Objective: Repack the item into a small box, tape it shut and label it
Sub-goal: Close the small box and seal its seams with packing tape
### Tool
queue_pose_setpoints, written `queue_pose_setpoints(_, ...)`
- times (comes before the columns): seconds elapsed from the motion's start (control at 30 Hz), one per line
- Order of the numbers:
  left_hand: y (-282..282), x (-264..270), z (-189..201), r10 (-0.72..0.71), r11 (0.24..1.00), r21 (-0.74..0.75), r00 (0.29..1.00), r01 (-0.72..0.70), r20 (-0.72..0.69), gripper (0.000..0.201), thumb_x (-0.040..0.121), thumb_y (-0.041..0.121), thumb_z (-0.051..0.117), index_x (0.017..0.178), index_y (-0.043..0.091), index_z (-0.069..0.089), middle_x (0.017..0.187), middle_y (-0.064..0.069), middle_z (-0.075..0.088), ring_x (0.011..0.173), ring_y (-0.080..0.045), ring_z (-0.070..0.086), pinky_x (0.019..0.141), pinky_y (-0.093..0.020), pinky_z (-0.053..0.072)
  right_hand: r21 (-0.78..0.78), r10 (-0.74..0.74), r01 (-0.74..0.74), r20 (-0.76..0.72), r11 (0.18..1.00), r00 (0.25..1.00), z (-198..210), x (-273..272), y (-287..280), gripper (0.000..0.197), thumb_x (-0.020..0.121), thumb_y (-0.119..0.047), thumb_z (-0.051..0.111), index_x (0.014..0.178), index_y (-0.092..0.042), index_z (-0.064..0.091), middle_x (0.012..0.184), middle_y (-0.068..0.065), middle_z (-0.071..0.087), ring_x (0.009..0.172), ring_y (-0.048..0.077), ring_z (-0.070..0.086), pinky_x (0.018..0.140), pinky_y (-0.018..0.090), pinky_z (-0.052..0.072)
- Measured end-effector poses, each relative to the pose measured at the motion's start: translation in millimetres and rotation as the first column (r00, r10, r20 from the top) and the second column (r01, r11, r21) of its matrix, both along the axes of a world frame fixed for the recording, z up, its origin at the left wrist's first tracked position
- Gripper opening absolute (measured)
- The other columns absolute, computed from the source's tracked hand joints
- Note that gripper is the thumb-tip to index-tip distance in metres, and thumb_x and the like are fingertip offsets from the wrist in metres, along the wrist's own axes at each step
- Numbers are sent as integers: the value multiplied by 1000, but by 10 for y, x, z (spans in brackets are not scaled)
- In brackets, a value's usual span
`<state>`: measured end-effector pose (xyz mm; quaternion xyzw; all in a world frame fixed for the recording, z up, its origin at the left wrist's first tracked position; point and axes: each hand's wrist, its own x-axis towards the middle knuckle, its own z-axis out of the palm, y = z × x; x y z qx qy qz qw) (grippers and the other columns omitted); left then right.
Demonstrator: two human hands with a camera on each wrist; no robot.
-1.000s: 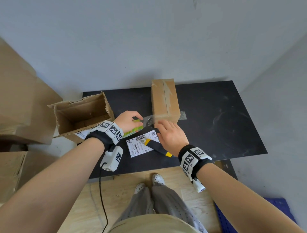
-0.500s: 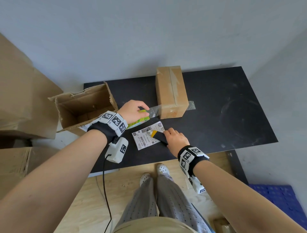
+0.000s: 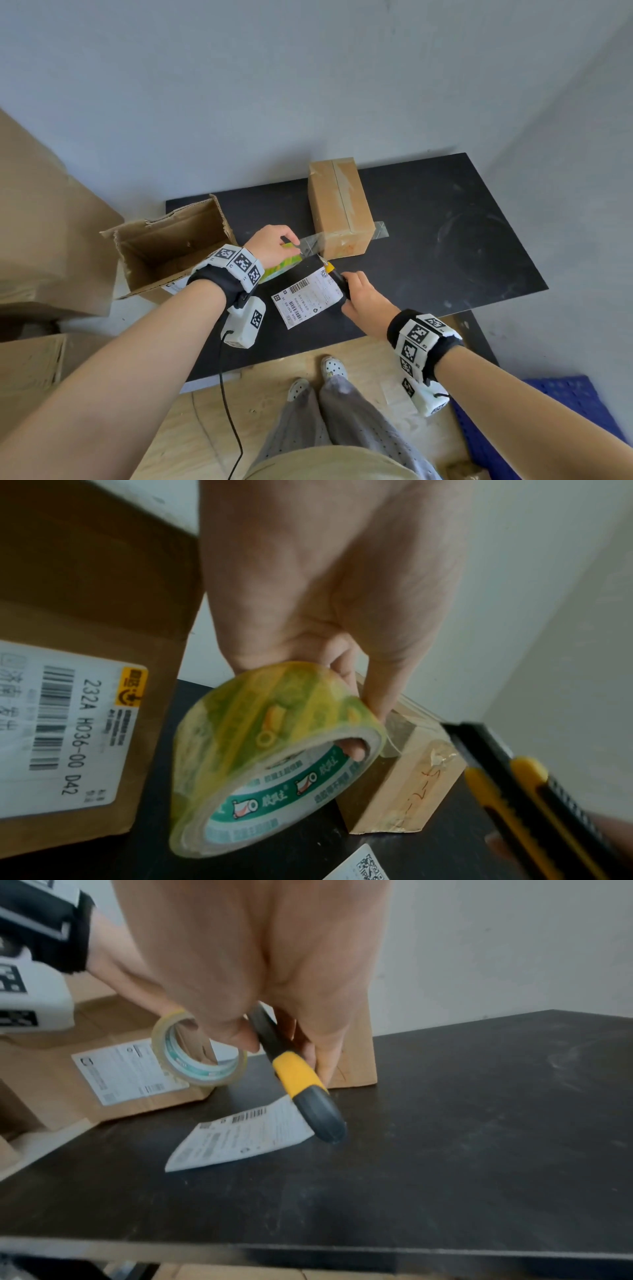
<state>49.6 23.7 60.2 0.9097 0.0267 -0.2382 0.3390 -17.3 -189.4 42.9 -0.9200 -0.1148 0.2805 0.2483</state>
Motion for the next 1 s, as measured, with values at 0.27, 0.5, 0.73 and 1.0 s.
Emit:
queue_pose_setpoints(0.27,-86,-20,-15,37,996,73,997,-42,68,18,92,29,57,103,16,61,107,-4,64,100,-21,60,86,-36,49,32,-52,53,-2,998,999,106,181,223,33,98,-11,37,129,1,38,127,19,45,111,32,50,92,37,41)
queue_pose_setpoints(0.5,-130,-51,-61,60,996,64,992,-67,109,18,95,27,52,102,12,61,107,-6,63,98,-21,59,83,-33,47,-11,-47,46,-26,999,999,71,170,285,35,97,-9,37,131,0,36,129,18,45,112,32,49,92,35,41)
queue_pose_setpoints(0.73,-195,-74,-76,73,993,84,990,-84,125,19,96,25,50,101,10,61,104,-7,63,97,-23,59,81,-33,45,-76,3,-3,-5,997,1000,82,154,294,36,98,-9,35,132,1,36,131,20,43,116,34,48,94,39,42)
queue_pose_setpoints(1.0,-256,-74,-81,30,988,143,987,-54,161,15,96,25,49,99,14,59,103,-6,63,89,-20,58,73,-29,44,-203,66,-64,5,977,998,144,205,296,32,98,-9,36,129,0,37,127,19,44,112,34,50,88,39,44)
